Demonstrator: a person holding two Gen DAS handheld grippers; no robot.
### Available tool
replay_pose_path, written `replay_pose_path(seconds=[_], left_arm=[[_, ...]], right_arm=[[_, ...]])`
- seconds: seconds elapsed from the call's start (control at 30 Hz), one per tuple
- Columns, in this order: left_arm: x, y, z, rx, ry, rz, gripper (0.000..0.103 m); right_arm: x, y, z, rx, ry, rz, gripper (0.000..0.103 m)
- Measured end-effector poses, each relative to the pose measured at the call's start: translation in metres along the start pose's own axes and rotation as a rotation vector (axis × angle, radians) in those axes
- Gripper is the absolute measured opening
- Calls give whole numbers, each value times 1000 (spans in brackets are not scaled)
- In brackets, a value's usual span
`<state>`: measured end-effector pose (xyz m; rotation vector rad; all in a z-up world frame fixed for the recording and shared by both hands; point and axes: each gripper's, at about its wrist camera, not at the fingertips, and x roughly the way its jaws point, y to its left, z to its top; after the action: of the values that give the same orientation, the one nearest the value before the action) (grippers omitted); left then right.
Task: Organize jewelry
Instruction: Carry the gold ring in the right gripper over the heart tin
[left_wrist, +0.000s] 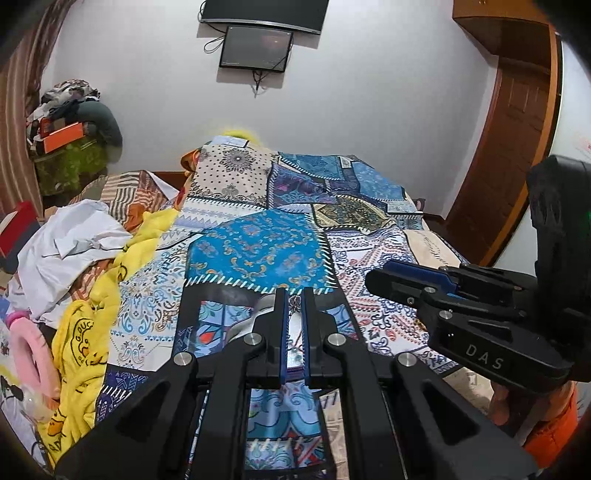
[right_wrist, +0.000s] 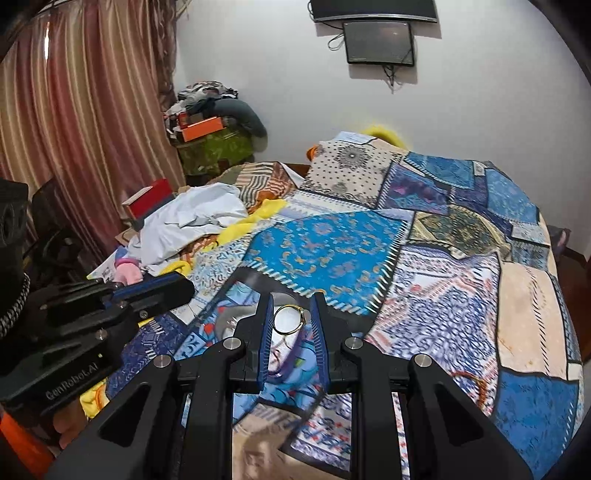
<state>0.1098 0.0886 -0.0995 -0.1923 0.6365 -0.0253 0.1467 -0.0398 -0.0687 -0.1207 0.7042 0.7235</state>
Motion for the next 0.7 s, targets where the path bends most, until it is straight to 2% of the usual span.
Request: replay_pose_path(seconds=[0.7], left_arm=[[63,26,-22,-75,122,-10,4]], right_arm=[[66,4,2,17,119,56,18]])
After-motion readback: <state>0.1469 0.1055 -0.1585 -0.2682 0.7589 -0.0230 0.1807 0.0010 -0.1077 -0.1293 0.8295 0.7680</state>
